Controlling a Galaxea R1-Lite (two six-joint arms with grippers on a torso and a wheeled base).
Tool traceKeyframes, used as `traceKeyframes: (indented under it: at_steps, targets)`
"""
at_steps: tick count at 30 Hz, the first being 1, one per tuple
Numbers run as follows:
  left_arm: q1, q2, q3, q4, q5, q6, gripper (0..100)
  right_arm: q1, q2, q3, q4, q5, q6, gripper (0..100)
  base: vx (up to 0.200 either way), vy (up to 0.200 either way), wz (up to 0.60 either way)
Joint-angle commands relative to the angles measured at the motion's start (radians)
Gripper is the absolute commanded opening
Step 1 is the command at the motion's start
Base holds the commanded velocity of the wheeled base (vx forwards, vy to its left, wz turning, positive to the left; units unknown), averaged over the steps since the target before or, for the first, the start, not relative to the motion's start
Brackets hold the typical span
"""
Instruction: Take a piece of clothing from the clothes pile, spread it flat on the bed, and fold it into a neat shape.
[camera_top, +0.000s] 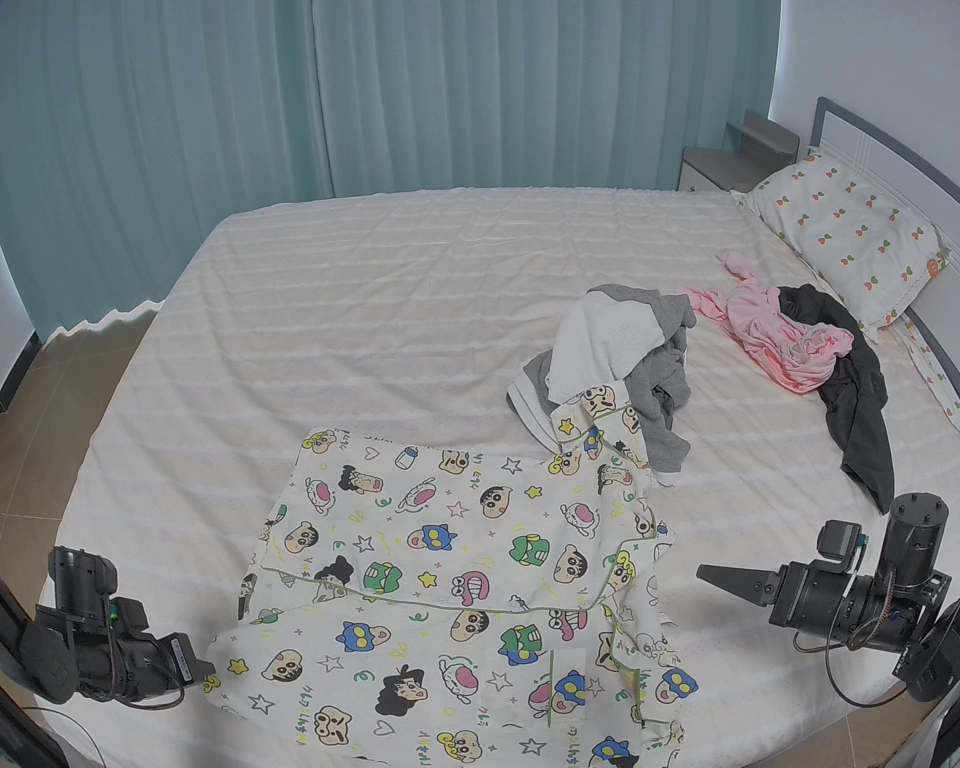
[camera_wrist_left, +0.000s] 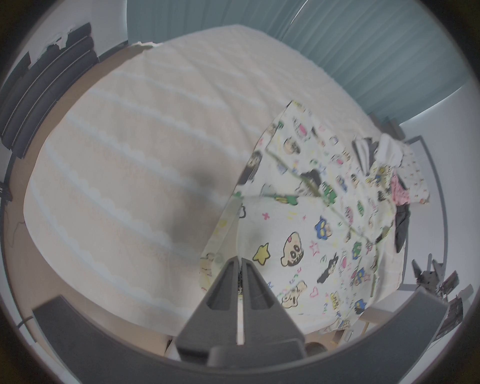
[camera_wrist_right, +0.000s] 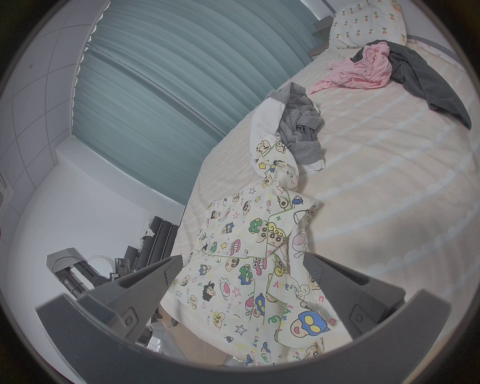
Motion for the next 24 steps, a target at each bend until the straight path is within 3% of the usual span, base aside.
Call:
traceKeyframes:
  at_steps: [1, 4, 5, 15, 18, 19, 24]
  targets:
    - [0.007, 0.208, 0.004, -0.002, 0.009, 0.043, 0, 0.000, 0.009, 0.018, 0.000, 0.001, -0.001, 100, 0.000, 0.000, 0.00]
    - [0.010, 0.251, -0.008, -0.005, 0.050, 0.041, 0, 0.000, 0.010, 0.018, 0.001, 0.001, 0.000, 100, 0.000, 0.000, 0.00]
    - [0.012, 0.267, -0.011, -0.011, 0.072, 0.041, 100, 0.000, 0.010, 0.018, 0.001, 0.001, 0.000, 100, 0.000, 0.000, 0.00]
    - [0.049, 0.317, -0.011, -0.117, 0.088, 0.061, 100, 0.000, 0.010, 0.018, 0.004, -0.001, 0.000, 100, 0.000, 0.000, 0.00]
    - [0.059, 0.305, -0.015, -0.161, 0.062, 0.053, 100, 0.000, 0.010, 0.018, 0.004, -0.001, 0.000, 100, 0.000, 0.000, 0.00]
    - [0.067, 0.296, -0.018, -0.189, 0.015, 0.040, 100, 0.000, 0.010, 0.018, 0.004, 0.001, -0.001, 100, 0.000, 0.000, 0.00]
    - [0.067, 0.294, -0.085, -0.203, -0.065, -0.077, 100, 0.000, 0.009, 0.018, 0.004, -0.001, -0.001, 100, 0.000, 0.000, 0.00]
